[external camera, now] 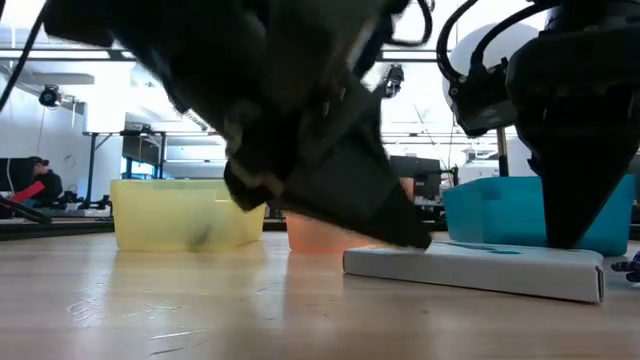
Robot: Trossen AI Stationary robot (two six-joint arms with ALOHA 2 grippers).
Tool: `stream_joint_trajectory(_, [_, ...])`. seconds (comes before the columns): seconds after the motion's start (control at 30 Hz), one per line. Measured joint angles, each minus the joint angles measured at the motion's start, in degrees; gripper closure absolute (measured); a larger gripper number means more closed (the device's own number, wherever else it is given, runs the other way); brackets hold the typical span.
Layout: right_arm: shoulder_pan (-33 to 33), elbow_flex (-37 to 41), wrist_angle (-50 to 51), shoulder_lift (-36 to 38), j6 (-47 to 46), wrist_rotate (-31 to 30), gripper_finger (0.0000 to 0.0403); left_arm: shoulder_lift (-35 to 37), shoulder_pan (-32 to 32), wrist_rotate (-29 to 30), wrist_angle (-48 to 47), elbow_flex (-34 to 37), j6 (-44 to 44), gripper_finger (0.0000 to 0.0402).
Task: Pick and place items into bin
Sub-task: Put the white card reader box into the blue bin
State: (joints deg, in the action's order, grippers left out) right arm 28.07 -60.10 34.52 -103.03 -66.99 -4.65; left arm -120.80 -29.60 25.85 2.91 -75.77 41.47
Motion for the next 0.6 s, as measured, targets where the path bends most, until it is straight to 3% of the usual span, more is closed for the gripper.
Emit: stream_joint_trajectory(0.6, [0.13, -6.10, -0.26, 0.22, 3.74, 1.49, 0.0199, -0.96, 0.54, -3.01, 0.05, 0.98, 2.17, 0.0391])
